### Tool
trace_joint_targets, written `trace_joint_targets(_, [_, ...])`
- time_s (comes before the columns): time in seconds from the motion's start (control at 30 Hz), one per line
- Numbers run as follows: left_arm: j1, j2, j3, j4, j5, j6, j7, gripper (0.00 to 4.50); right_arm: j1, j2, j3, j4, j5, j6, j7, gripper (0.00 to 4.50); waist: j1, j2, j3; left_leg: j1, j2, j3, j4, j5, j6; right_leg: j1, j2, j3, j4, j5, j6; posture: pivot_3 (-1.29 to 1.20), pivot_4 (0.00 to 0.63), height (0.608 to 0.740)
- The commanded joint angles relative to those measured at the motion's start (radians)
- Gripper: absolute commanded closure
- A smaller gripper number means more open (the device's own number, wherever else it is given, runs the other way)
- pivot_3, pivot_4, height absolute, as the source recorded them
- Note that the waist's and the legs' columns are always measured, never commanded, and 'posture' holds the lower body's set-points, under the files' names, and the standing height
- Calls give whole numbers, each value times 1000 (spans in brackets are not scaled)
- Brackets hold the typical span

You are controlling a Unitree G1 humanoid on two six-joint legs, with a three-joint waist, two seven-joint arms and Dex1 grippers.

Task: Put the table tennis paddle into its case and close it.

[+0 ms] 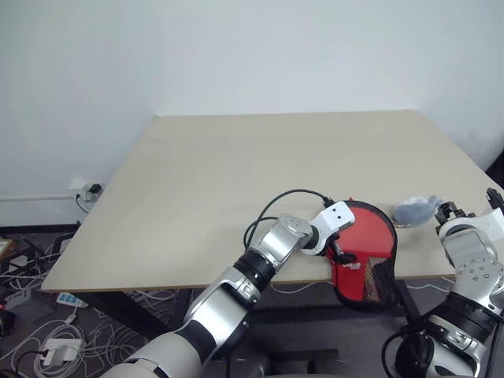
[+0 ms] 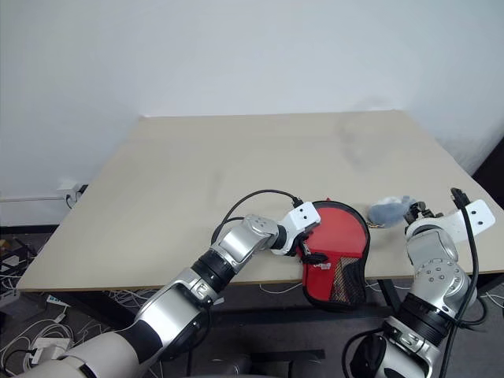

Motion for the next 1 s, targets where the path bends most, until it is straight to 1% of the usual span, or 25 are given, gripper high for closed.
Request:
trace_joint_targets(0.03, [39,2,-23,114,32,61,0,0,-46,-125,117,-41,-13,90,113,761,0,0,0,0,0,0,0,0,0,0,0,0,0,0,0,0,0,716])
trace_joint_targets(0.13, [36,-1,-22,120,32,58,-1,0,-83,-241,206,-3,-12,191,230,761,2,-1,0,1,1,0,0,-3,4,1,0,0,-1,0,0,0,0,716])
trace_joint_targets(0.2, [32,-5,-20,126,30,56,-1,0,-120,-293,237,42,-15,251,277,761,2,-2,0,1,1,1,0,-4,3,1,0,-1,-2,0,0,0,0,716])
trace_joint_targets(0.27, [26,-12,-16,138,29,53,1,0,-173,-325,259,111,-23,272,324,761,5,-4,-1,1,2,1,0,-5,3,2,0,0,-2,0,0,0,0,716])
trace_joint_targets(0.33, [22,-16,-16,145,29,47,1,0,-224,-347,280,193,-50,284,352,761,6,-5,-1,2,2,1,-1,-5,3,3,0,-1,-3,0,0,0,0,716])
trace_joint_targets(0.47, [15,-23,-15,156,29,38,4,0,-299,-386,354,370,-142,239,411,761,7,-5,0,2,2,1,-1,-5,3,3,0,0,-3,0,0,0,0,716])
trace_joint_targets(0.63, [23,-24,-18,143,27,40,4,0,-363,-400,389,585,-225,230,446,761,10,-7,0,2,2,1,-1,-5,3,4,0,-1,-3,0,0,0,0,716])
trace_joint_targets(0.83, [31,-25,-18,132,24,44,7,0,-388,-391,369,669,-245,282,486,761,13,-7,-1,3,3,2,-2,-5,3,3,0,0,-4,0,0,0,0,716])
trace_joint_targets(0.93, [34,-26,-21,127,25,44,6,0,-386,-382,341,684,-249,290,471,1389,14,-7,-1,3,3,2,-2,-5,3,3,0,0,-4,0,0,0,0,716])
trace_joint_targets(1.0, [33,-26,-25,128,27,40,5,0,-381,-377,324,680,-247,305,469,2076,14,-7,-1,3,3,2,-2,-5,3,3,0,0,-4,0,0,0,0,716])
